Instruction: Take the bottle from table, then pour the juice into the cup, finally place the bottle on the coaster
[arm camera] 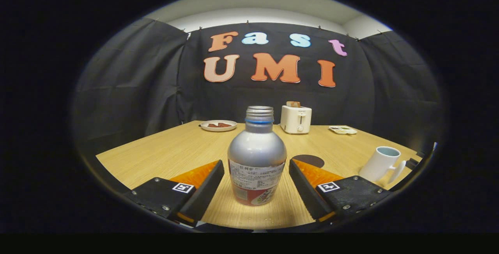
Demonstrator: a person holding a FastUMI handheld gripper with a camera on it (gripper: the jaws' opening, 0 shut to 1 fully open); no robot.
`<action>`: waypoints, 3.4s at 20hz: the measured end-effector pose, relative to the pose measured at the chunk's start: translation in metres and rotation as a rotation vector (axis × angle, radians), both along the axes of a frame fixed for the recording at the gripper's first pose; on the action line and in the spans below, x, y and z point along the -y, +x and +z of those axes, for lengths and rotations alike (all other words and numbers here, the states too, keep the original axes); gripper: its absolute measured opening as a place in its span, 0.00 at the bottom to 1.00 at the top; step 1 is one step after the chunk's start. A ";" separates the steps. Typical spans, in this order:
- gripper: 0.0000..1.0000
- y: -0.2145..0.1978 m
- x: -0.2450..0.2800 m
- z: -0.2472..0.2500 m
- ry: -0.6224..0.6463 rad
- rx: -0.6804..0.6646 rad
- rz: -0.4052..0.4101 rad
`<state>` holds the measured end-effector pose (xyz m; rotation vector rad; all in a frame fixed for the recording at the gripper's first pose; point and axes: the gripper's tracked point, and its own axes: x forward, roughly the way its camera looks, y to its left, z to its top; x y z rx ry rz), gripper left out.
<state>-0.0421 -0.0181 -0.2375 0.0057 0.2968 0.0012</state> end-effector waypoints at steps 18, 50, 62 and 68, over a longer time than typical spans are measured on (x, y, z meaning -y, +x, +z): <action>0.76 0.011 -0.016 0.005 0.146 0.013 0.035; 0.75 0.058 0.064 0.046 1.043 0.054 -0.306; 0.75 0.055 0.099 0.032 1.299 0.061 -0.460; 0.75 0.060 0.105 0.026 1.394 0.033 -0.503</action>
